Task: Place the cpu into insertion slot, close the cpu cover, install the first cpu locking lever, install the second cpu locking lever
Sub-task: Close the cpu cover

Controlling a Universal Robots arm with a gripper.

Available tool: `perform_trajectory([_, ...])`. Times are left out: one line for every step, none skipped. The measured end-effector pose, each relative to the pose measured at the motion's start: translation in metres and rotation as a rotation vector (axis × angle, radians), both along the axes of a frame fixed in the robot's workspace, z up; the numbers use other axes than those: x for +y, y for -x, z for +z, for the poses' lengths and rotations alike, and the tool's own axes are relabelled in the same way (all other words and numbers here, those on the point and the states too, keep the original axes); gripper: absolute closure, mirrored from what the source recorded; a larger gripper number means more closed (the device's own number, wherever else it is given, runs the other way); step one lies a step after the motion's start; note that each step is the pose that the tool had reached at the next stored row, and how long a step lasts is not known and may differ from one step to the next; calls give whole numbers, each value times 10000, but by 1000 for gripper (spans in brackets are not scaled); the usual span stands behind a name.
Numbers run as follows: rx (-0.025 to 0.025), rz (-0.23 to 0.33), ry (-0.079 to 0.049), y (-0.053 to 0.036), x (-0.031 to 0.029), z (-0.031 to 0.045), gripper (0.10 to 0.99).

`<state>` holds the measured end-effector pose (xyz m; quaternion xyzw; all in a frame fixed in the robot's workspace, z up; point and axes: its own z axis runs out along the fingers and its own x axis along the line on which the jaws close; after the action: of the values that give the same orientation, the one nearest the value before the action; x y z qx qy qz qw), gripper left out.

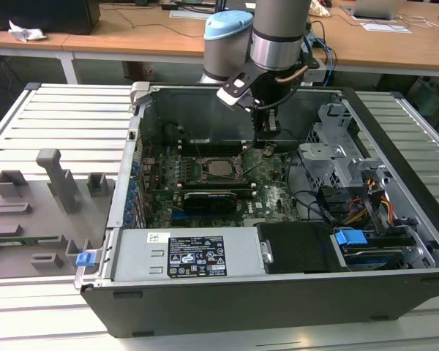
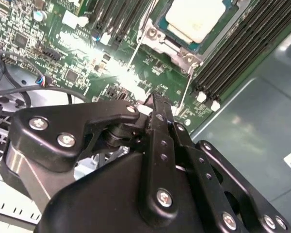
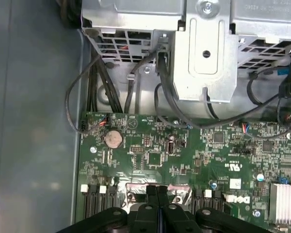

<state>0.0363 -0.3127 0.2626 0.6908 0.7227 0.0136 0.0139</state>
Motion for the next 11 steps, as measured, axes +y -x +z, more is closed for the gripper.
perform_trajectory([0, 0, 0, -14, -1, -2, 980])
perform_trajectory([0, 0, 1, -31, -1, -5, 980])
perform_trajectory([0, -1, 1, -47, -1, -6, 980])
perform_trajectory([1, -2, 0, -76, -1, -10, 980])
perform_trajectory([0, -3, -1, -98, -1, -12, 980])
perform_trajectory([0, -4, -2, -120, -1, -14, 980])
perform_trajectory([0, -19, 1, -152, -1, -16, 980])
perform_trajectory([0, -46, 2, -183, -1, -20, 980])
perform_trajectory([0, -65, 6, -203, -1, -26, 980])
perform_trajectory([0, -76, 8, -216, -1, -31, 980])
perform_trajectory([1, -86, 12, -231, -1, -44, 980])
